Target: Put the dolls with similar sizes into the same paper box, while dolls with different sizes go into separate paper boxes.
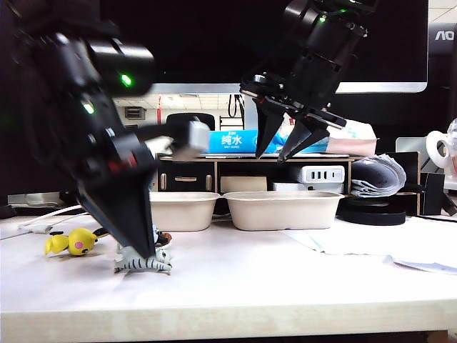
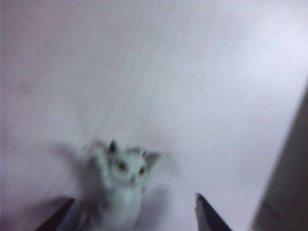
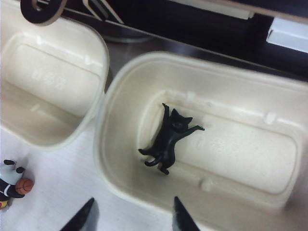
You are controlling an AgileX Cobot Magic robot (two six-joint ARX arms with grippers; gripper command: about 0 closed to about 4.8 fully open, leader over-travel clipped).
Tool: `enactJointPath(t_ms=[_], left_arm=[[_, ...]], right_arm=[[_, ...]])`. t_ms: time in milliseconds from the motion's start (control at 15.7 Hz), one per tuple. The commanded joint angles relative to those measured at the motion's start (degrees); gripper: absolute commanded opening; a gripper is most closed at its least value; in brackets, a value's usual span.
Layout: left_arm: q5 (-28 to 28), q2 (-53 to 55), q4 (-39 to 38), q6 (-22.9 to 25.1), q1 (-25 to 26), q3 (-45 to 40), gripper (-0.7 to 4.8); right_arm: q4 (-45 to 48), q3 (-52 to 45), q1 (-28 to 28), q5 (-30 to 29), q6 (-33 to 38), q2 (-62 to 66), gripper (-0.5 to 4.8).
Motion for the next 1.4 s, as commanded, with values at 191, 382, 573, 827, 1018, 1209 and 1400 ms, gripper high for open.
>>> enactJointPath(t_ms=[191, 382, 573, 827, 1018, 1209, 1400], left_arm=[[-4.1, 4.7, 2.5, -0.2, -1.7, 0.1, 2.86], [-4.4, 5.5, 1.6, -0.1, -1.7, 0.1, 1.52], [-4.4, 5.5, 0.9, -0.2, -1.7, 0.1, 1.46], [-4.2, 5.3, 1.0, -2.2, -1.7, 0.3, 1.46], [-0.4, 4.7, 1.9, -2.8, -1.7, 2.4, 1.46], [0.8, 4.7, 1.3, -5.2, -2.4, 9.0, 1.46], [1.1, 4.8, 3.1, -5.1, -3.3, 15.8, 1.43]], right_arm=[[-0.8, 0.3, 0.0, -0.3, -0.9, -0.5, 2.03], [-0.9, 0.3, 0.0, 0.2, -1.5, -1.1, 2.03], [-0.4, 0.4, -0.3, 0.6, -1.8, -2.8, 2.03], [-0.4, 0.4, -0.5, 0.9, -2.0, -4.9, 2.03], [-1.1, 0.4, -0.6, 0.9, -2.1, -6.1, 2.03], [-4.0, 0.4, -0.6, 0.9, -2.7, -6.2, 2.03], [-6.6, 0.4, -0.7, 0.8, -3.5, -6.8, 2.03]])
